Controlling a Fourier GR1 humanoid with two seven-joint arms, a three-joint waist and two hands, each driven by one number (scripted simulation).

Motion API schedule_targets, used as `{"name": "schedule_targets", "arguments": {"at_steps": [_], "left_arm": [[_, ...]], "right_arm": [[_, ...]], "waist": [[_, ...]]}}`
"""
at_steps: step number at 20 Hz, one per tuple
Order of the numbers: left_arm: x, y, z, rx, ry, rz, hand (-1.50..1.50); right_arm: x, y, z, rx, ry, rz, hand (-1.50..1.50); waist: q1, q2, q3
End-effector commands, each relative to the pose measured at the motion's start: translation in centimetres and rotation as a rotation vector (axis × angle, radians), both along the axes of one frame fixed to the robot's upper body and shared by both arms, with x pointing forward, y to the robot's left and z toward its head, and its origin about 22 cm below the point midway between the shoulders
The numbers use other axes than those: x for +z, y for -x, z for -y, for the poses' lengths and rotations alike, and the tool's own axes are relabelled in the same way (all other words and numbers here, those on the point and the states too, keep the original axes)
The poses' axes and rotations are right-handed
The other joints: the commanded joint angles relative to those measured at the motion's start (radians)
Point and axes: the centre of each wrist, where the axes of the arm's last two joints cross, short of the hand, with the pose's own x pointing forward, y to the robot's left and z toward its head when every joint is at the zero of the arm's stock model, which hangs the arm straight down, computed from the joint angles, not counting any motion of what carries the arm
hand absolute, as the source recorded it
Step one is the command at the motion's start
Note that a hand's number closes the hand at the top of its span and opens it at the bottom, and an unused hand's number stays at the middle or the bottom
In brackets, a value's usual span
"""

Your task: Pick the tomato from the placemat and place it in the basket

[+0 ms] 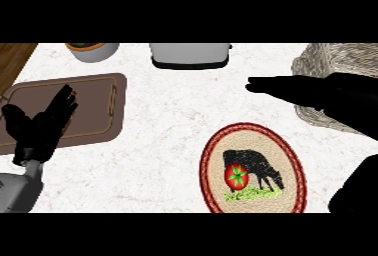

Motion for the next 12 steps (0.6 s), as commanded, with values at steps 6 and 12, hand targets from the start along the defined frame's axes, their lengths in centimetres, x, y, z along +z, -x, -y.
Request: {"name": "schedule_targets", "arguments": {"at_steps": [6,12], "left_arm": [[0.5,0.6,0.7,-0.010,-0.003,0.012,0.00],[-0.5,1.0,1.6,-0.013,0.005,0.011,0.00]], "right_arm": [[-3.4,2.5,5.3,-0.026,-0.146,-0.010,-1.50],[-8.2,1.1,4.2,-0.028,-0.158,-0.013,-1.50]], "waist": [[0.008,0.003,0.002],[0.016,0.005,0.002]]}}
